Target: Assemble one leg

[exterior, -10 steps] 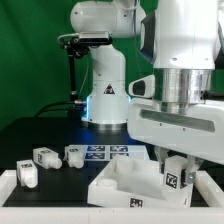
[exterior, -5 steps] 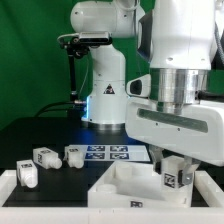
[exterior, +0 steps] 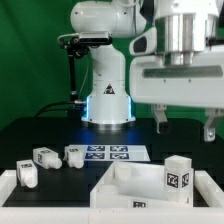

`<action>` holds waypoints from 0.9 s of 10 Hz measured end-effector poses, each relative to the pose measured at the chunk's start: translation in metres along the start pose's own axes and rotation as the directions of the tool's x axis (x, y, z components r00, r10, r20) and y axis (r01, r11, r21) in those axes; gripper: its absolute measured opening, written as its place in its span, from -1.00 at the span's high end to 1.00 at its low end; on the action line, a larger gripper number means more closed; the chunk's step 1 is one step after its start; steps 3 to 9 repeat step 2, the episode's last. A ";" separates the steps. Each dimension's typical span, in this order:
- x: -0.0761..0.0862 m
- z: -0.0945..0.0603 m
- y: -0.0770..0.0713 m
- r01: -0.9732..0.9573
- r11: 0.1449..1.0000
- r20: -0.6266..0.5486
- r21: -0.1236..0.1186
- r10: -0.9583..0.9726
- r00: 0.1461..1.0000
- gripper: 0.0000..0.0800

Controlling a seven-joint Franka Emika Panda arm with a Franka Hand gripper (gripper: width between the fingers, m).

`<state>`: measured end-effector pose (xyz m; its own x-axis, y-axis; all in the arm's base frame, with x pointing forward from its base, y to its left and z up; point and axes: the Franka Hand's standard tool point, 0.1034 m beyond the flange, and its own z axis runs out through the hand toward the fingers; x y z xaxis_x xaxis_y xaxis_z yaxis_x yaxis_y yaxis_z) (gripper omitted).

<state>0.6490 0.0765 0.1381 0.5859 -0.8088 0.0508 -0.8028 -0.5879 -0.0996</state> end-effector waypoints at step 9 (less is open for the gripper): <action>0.000 0.002 0.001 0.001 1.000 -0.001 -0.002 -0.001 1.000 -0.62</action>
Offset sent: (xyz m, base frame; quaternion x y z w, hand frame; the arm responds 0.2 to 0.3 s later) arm 0.0000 0.0000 0.0000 0.0000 0.0000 0.0000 1.0000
